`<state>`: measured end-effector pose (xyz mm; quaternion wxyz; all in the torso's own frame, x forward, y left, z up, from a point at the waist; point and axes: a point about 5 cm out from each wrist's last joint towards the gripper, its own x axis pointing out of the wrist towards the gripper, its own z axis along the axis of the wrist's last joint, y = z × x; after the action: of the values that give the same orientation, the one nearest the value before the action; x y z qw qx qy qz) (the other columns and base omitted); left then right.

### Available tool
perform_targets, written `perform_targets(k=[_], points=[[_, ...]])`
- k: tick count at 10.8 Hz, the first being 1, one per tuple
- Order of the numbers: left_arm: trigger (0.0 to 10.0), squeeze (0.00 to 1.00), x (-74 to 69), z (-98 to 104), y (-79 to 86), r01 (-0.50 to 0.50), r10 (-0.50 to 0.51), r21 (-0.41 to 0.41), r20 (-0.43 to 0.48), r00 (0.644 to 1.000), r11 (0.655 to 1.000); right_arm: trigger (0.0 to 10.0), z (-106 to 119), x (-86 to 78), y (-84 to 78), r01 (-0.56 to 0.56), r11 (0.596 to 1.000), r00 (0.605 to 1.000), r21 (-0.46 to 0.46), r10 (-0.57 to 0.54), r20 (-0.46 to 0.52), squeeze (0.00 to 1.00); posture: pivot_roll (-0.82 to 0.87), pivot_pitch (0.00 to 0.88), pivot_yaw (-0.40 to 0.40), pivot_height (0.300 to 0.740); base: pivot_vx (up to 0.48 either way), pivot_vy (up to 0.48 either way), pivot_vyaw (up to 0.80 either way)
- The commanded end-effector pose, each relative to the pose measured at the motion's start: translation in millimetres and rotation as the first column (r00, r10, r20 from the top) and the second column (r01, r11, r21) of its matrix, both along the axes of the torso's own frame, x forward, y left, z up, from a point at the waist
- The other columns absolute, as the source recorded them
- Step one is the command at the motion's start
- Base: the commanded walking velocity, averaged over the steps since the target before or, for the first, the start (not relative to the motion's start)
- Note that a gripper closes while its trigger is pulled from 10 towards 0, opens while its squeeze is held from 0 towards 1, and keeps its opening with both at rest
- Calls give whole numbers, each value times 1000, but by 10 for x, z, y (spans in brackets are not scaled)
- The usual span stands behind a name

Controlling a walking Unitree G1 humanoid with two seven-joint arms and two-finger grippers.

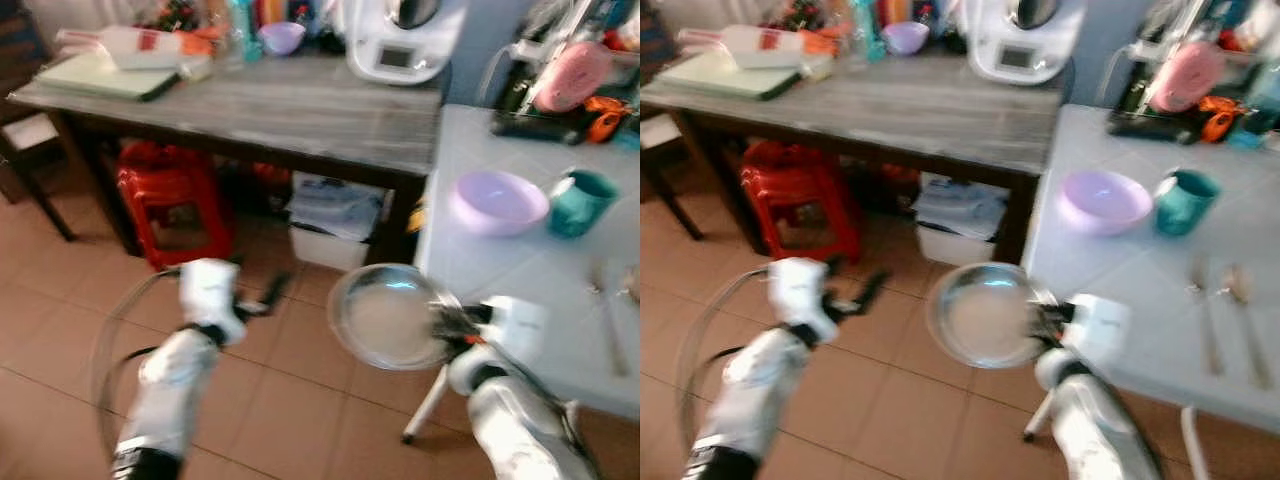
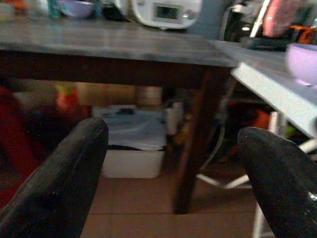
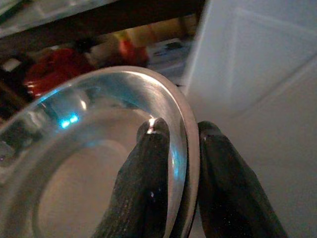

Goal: Setting the table

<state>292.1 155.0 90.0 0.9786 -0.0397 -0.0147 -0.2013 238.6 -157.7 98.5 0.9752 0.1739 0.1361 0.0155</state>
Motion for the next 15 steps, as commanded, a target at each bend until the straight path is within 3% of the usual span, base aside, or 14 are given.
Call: perform_targets(k=[1, 12, 15], points=[[10000, 0, 22, 24, -131, 33, -33, -1, 12, 999, 999, 10000, 27, -14, -122, 52, 998, 999, -24, -52, 15, 0, -25, 74, 13, 740, 0, 394, -494], [10000, 0, 38, 14, -195, 37, -37, -3, 15, 999, 999, 10000, 146, 29, -221, 149, 988, 983, -36, -144, 113, 0, -33, 78, 21, 740, 0, 437, -78], [10000, 0, 31, 51, -202, 38, -38, 11, 58, 998, 999, 10000, 243, 62, -274, 179, 981, 970, -72, -163, 182, 0, -35, 79, 21, 740, 0, 101, 0]])
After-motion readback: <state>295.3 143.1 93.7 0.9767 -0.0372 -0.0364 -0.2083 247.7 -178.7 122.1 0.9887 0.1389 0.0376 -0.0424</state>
